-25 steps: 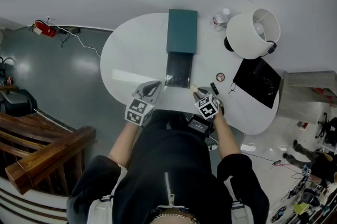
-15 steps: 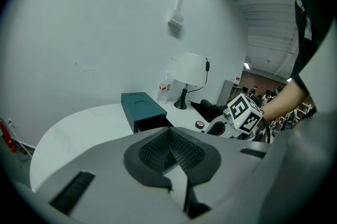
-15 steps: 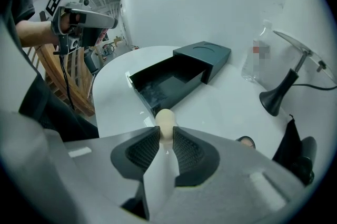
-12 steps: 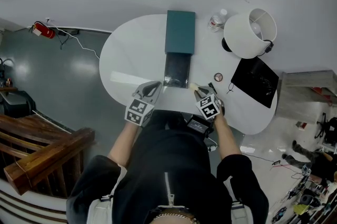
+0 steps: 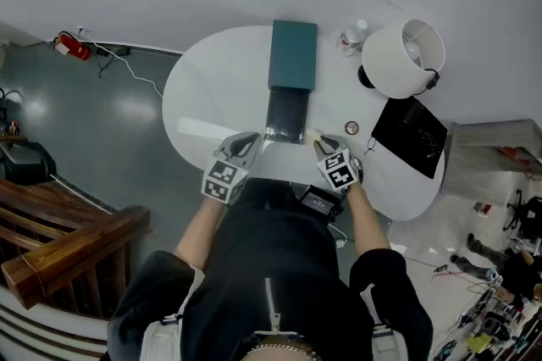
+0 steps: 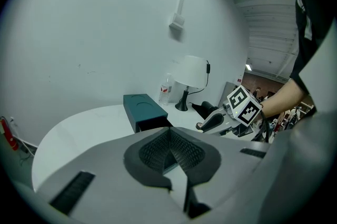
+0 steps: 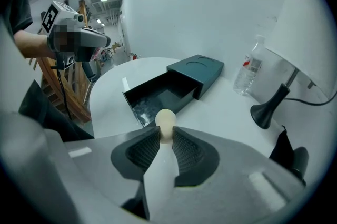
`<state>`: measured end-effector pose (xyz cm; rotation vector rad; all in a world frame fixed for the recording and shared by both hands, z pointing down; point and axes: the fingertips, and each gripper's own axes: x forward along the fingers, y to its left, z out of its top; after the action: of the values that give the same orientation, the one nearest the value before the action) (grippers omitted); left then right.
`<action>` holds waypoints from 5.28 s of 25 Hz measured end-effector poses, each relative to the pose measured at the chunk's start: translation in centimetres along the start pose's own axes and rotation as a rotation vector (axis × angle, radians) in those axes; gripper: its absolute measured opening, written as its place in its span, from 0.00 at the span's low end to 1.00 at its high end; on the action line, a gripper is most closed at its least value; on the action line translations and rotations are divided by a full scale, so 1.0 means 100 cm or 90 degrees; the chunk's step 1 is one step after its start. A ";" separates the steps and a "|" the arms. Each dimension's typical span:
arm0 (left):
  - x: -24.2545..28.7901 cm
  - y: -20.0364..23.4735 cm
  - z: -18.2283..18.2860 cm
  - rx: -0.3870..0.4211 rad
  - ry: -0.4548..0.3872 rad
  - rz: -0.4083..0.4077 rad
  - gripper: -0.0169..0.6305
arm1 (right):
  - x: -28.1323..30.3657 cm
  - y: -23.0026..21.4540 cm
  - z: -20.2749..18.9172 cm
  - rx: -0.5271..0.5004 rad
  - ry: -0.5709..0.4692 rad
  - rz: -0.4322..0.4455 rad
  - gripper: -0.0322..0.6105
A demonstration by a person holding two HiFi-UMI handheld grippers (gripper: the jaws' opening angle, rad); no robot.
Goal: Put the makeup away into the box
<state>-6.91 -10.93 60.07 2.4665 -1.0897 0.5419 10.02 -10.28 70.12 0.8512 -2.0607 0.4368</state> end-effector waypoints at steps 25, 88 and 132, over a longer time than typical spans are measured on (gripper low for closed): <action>-0.049 0.044 -0.021 -0.065 -0.017 0.106 0.05 | 0.051 0.052 0.068 -0.145 0.010 0.095 0.17; 0.008 -0.004 -0.002 0.016 0.017 -0.041 0.05 | -0.020 -0.019 0.033 0.015 -0.097 -0.052 0.06; 0.044 -0.053 -0.005 0.071 0.077 -0.120 0.05 | -0.019 -0.053 -0.118 0.114 0.024 -0.086 0.26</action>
<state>-0.21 -10.02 61.66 2.5602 -0.7894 0.6991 21.34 -6.52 75.47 1.0738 -1.9355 0.5652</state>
